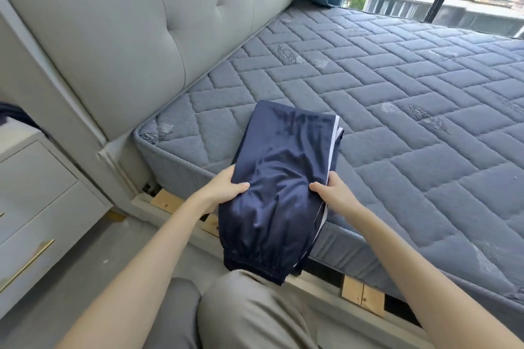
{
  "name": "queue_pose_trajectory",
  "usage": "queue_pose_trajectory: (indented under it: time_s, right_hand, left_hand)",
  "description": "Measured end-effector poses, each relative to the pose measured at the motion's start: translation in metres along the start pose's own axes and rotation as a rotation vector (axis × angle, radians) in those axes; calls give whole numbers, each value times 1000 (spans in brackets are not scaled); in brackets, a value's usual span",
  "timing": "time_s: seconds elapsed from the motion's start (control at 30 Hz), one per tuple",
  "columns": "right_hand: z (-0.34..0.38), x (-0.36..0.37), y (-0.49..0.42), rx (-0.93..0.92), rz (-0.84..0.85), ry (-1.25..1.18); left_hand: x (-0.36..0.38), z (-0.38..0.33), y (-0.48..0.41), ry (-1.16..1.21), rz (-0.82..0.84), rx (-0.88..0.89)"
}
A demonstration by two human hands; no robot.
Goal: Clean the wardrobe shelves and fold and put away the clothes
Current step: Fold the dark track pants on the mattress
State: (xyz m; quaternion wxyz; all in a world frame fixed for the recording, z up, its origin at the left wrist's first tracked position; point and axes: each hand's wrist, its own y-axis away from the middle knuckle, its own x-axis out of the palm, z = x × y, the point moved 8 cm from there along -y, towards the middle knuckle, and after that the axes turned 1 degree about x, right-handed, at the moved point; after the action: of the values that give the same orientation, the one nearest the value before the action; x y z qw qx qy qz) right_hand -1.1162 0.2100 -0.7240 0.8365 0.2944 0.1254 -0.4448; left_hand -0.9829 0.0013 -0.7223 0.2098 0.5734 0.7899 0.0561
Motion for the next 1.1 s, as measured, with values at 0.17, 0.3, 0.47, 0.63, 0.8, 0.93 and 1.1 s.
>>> queue_pose_trajectory:
  time_s: [0.17,0.3,0.47,0.63,0.8,0.93,1.1]
  right_hand:
    - [7,-14,0,-68,-144,237]
    - [-2,-21,-11,63,-198,320]
    - [-6,-12,-17,98,-164,249]
    - [-16,-8,-24,93,-60,6]
    - [6,-24,-4,-16,68,-371]
    - [40,-49,21,-115,-71,-463]
    - [89,-73,58,-316,52,-341]
  left_hand:
    - [-7,-2,-18,-370,-253,-15]
    - [-24,3,-22,-563,-404,-233]
    - [-33,8,-32,-598,-357,-289]
    - [-34,17,-35,-118,-260,-209]
    - [-33,-18,-9,136,-194,-9]
    - [-51,-67,22,95,-344,112]
    - [-54,-138,61,-148,-226,317]
